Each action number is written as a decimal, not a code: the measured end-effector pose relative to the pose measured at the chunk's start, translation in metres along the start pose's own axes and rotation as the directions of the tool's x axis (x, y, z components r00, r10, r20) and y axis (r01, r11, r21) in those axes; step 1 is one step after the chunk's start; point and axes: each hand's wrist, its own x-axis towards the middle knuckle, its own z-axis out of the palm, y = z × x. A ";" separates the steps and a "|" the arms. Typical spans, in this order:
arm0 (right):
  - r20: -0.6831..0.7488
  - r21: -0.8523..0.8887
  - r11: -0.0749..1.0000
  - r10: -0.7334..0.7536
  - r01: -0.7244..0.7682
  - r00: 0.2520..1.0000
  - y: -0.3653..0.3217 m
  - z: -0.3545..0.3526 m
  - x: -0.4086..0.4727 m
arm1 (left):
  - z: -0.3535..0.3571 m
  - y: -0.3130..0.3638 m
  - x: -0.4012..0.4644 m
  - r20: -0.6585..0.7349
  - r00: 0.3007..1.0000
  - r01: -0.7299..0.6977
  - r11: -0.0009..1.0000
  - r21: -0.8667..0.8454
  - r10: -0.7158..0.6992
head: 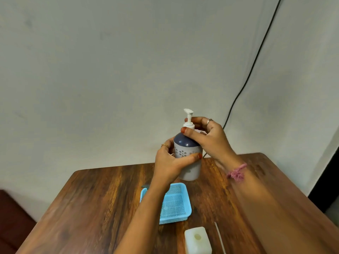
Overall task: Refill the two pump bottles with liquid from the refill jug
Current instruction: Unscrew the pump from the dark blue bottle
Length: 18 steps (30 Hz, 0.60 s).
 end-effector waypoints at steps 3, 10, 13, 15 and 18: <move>0.156 0.240 0.965 0.073 -0.109 0.985 -0.003 -0.003 0.001 | 0.001 0.003 0.001 -0.019 1.000 -0.011 1.000 0.003 0.011; -0.083 0.066 0.996 -0.047 0.052 0.995 -0.002 0.005 0.001 | -0.001 0.005 0.002 -0.027 1.000 -0.013 1.000 -0.001 0.013; 0.030 0.287 0.957 0.024 -0.032 0.999 -0.003 0.006 0.001 | 0.000 0.006 0.002 -0.042 0.999 -0.020 1.000 0.007 0.020; 0.057 0.287 0.958 0.000 -0.016 0.998 -0.003 0.008 -0.001 | 0.000 0.005 0.003 -0.046 0.999 -0.022 1.000 0.011 0.023; -0.043 0.111 0.991 -0.071 0.075 0.997 -0.004 0.012 -0.001 | -0.001 0.004 0.003 -0.043 0.999 -0.022 1.000 0.021 0.023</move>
